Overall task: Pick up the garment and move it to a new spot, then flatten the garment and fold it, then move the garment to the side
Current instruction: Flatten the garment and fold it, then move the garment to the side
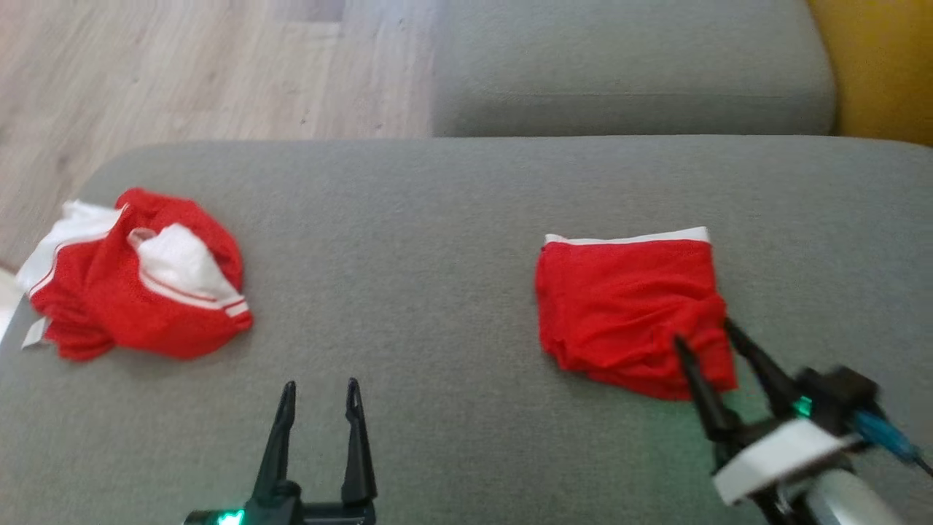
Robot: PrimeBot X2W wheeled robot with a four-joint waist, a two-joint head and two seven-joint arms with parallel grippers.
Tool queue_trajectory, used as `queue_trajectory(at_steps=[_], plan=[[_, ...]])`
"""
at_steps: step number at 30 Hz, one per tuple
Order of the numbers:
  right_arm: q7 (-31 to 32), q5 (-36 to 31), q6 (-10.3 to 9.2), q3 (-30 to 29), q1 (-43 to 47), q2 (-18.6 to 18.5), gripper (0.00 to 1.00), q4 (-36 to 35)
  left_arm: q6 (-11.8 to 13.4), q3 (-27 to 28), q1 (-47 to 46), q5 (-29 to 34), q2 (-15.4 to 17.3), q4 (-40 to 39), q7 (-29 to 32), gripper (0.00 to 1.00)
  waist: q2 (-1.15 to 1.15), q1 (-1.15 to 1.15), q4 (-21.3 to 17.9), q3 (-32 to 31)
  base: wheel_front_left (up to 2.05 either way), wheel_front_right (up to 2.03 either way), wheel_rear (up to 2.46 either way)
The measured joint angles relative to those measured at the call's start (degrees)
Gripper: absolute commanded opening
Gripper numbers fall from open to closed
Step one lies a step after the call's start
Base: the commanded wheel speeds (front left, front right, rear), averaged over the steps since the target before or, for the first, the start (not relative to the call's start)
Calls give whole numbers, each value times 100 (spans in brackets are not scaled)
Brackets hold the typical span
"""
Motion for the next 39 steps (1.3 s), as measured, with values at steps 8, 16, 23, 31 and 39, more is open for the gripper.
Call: queue_trajectory(at_steps=[8, 16, 23, 31, 39], plan=[[-15, -1240, 0, -1864, 1580, 639, 100, -989, -116, 280, 166, 67, -5, -66, 0, 100, 0, 0, -340, -282, 0, 0, 0], [-14, -1423, 0, -2016, 2024, 931, 100, -1099, -219, 380, 437, 49, -5, 91, 1, 100, 0, 0, -533, -390, 0, 0, 0], [-15, -1454, 0, -1967, 2015, 938, 100, -1099, -370, 472, 469, 152, -5, 181, 1, 100, 0, 1, -517, -392, 0, 0, 0], [-14, -1377, 0, -1875, 1996, 892, 100, -1087, -514, 515, 638, 160, -5, 211, 1, 100, 0, 1, -439, -393, 0, 0, 0], [-15, -1298, 0, -1867, 1996, 872, 100, -1046, -563, 510, 665, 158, -5, 215, 1, 100, 0, 1, -364, -405, 0, 0, 0]])
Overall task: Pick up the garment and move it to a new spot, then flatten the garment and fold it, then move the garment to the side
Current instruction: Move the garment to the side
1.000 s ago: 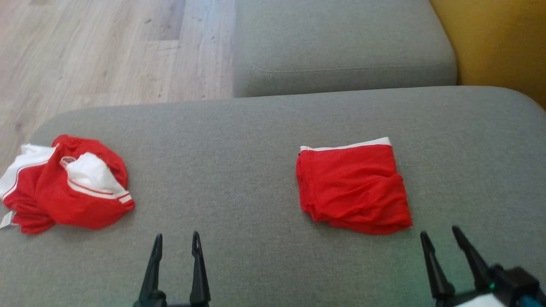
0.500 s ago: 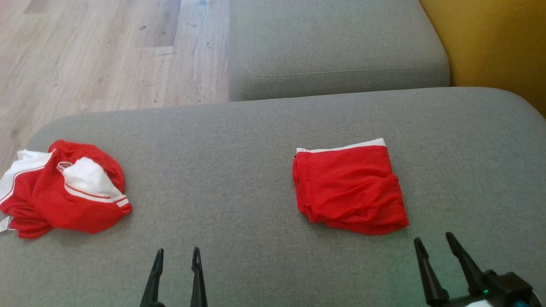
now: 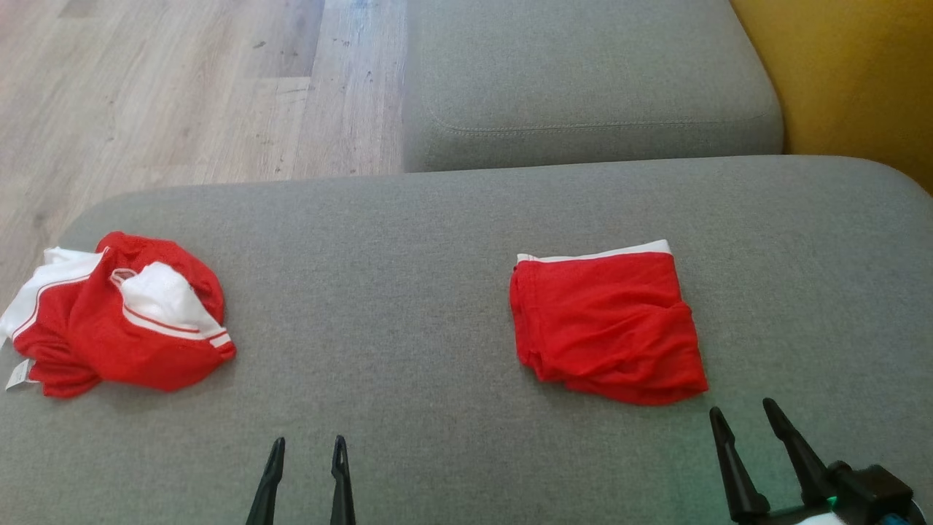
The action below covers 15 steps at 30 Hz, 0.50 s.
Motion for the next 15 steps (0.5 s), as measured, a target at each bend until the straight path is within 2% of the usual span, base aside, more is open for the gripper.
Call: queue_trajectory(at_steps=[15], plan=[[0, 2, 0, 43, -2, -56, 100, 36, 47, -26, 3, 137, 0, -99, 0, 100, 0, 0, -8, 40, 0, 0, 0]])
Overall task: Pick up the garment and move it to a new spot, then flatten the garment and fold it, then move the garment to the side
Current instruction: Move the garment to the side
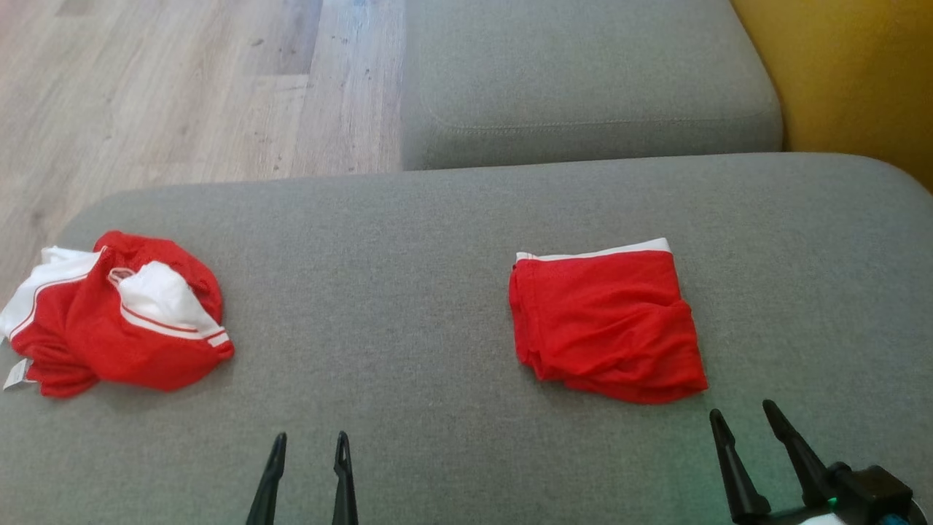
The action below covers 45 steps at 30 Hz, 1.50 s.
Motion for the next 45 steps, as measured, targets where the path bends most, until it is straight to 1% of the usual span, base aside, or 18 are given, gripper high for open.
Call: queue_trajectory(at_steps=[7, 10, 13, 16, 18, 22, 24, 31, 32, 33, 36, 38, 41, 45], plan=[[1, -1, 0, 8, -231, -152, 100, 152, 259, 0, -13, 216, 0, -279, 0, 100, 0, 0, 32, 211, 0, 0, 0], [0, 0, 0, 13, -405, -196, 100, 231, 293, -9, -16, 233, 0, -310, 0, 100, 0, 0, 46, 293, 0, 0, 0], [0, 74, 0, 102, -766, -361, 100, 528, 307, -58, -31, 275, 1, -316, 0, 100, 0, 0, 67, 432, 0, 0, 0], [44, 314, 0, 248, -1187, -557, 100, 872, 303, -171, -124, 275, 1, -371, 0, 100, 0, 0, 100, 609, 0, 0, 0], [244, 475, 0, 352, -1522, -722, 100, 1078, 279, -238, -266, 261, 0, -420, 0, 100, 0, 1, 134, 748, 0, 0, 0], [545, 840, 0, 377, -2178, -996, 100, 1467, 254, -378, -594, 250, -2, -476, -1, 100, 0, 2, 229, 1031, 0, 0, 0], [720, 1096, 0, 413, -2446, -1061, 100, 1652, 258, -426, -689, 176, -3, -490, -1, 100, 0, 1, 282, 1169, 0, 0, 0], [1281, 2000, 0, 960, -2916, -1173, 100, 2226, 330, -628, -981, 103, -4, -495, -1, 100, 0, 2, 442, 1571, 0, 0, 0], [1344, 2130, 0, 1073, -2934, -1173, 52, 2254, 361, -648, -1010, 81, -4, -494, -1, 100, 0, 2, 457, 1612, 0, 0, 0], [1346, 2243, 0, 1184, -2943, -1173, 0, 2258, 368, -661, -1023, 40, -5, -493, -1, 100, 0, 2, 465, 1649, 0, 0, 0], [1210, 2509, 0, 1389, -3043, -1187, 0, 2219, 416, -672, -1059, -119, -5, -502, -1, 100, 0, 1, 431, 1747, 0, 0, 0], [1081, 2608, 0, 1496, -3153, -1274, 0, 2198, 460, -670, -1095, -197, -5, -575, -1, 100, 0, 1, 357, 1808, 0, 0, 0], [934, 2622, 0, 1589, -3350, -1570, 0, 2183, 426, -687, -1195, -202, -7, -621, -2, 100, 0, 0, 203, 1926, 0, 0, 0], [872, 2671, 0, 1614, -3674, -2070, 0, 2175, 247, -702, -1413, -264, -8, -600, -1, 100, 0, 0, -35, 2166, 0, 0, 0]])
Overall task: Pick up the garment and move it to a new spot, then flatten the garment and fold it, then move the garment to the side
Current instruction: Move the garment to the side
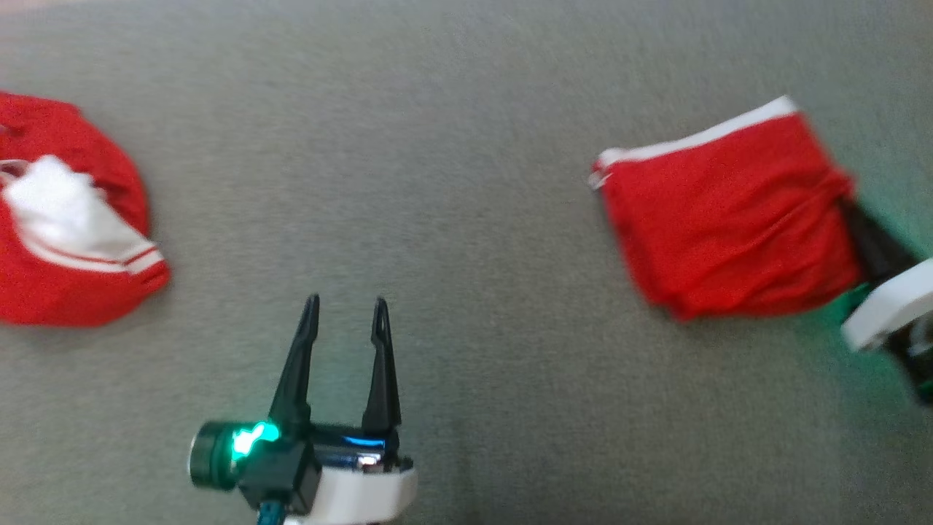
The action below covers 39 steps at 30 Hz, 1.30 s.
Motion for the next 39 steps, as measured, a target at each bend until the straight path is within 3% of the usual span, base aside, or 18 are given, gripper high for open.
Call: queue_trajectory(at_steps=[8, 16, 17, 18, 19, 22, 25, 30, 34, 39], plan=[[-71, 76, 0, -372, -578, -1035, 0, 187, -102, 11, -722, 207, -5, -45, -2, 100, 0, 1, -440, 781, 0, 0, 0], [-357, -41, 0, -955, -780, -1449, 0, 682, -202, 15, -1182, 287, -8, 49, -8, 100, 0, 1, -776, 1461, 0, 0, 0], [-424, -110, 0, -1017, -805, -1467, 16, 732, -222, 18, -1221, 287, -8, 54, -8, 100, 0, 1, -807, 1499, 0, 0, 0], [-497, -167, 0, -1096, -838, -1464, 76, 800, -247, 18, -1251, 287, -9, 59, -8, 100, 0, 2, -827, 1513, 0, 0, 0], [-569, -221, 0, -1183, -868, -1460, 100, 873, -246, 21, -1283, 287, -9, 76, -8, 100, 0, 2, -830, 1502, 0, 0, 0], [-737, -559, 0, -1424, -915, -1419, 100, 1050, -225, 52, -1304, 287, -10, 90, -8, 100, 0, 0, -804, 1373, 0, 0, 0], [-813, -1084, 0, -1534, -913, -1199, 100, 1063, -176, 73, -1268, 287, -10, 111, -8, 100, 0, -1, -738, 1124, 0, 0, 0], [-855, -1639, 0, -1315, -663, -405, 100, 675, -58, 129, -889, 330, -14, 110, -8, 100, 0, -1, -602, 545, 0, 0, 0], [-855, -1753, 0, -868, 93, 307, 100, 327, 116, 214, -227, -83, -16, 220, -8, 100, 0, -2, -438, -167, 0, 0, 0], [-855, -1713, 0, -464, 840, 912, 100, 76, 105, 279, 241, -75, -18, 517, -8, 100, 0, -2, -247, -922, 0, 0, 0]])
